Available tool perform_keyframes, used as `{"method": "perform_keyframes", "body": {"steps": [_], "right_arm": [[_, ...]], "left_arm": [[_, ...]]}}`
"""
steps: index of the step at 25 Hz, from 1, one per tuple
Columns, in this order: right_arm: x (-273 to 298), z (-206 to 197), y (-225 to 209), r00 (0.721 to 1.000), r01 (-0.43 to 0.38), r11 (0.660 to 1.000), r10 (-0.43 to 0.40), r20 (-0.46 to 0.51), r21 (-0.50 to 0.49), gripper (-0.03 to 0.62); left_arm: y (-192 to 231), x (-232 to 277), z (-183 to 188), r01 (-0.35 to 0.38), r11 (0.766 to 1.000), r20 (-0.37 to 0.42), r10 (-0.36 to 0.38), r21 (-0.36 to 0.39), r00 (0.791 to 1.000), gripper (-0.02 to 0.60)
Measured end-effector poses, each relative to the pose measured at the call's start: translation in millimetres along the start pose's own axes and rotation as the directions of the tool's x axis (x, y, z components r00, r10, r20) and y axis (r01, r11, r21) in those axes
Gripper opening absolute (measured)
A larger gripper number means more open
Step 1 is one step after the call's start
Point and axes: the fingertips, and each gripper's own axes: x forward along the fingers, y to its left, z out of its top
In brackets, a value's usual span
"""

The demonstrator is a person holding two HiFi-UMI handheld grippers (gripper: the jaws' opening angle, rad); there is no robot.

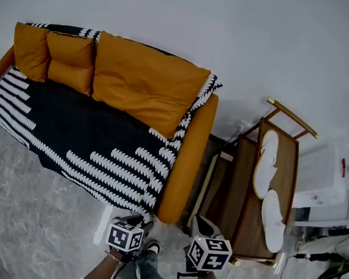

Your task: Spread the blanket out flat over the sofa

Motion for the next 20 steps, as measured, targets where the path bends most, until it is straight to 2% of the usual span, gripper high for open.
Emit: {"method": "perform_keyframes", "body": {"steps": [12,16,20], "right_arm": [[-52,36,16,0.998,-0.026,0.999,0.027,0.061,-0.019,0.005],[-77,47,18,0.996,-0.024,0.999,0.026,0.082,-0.033,0.005],[-103,60,19,0.993,-0.015,0.999,0.020,0.112,-0.049,0.005]], "left_arm": [[-47,-84,25,-0.028,0.999,0.140,0.032,-0.034,0.990,0.162],[-57,-132,46,-0.054,0.996,0.257,0.073,-0.077,0.964,0.130],[-73,-184,71,-0.073,0.997,0.351,0.082,-0.040,0.933,0.119]]}}
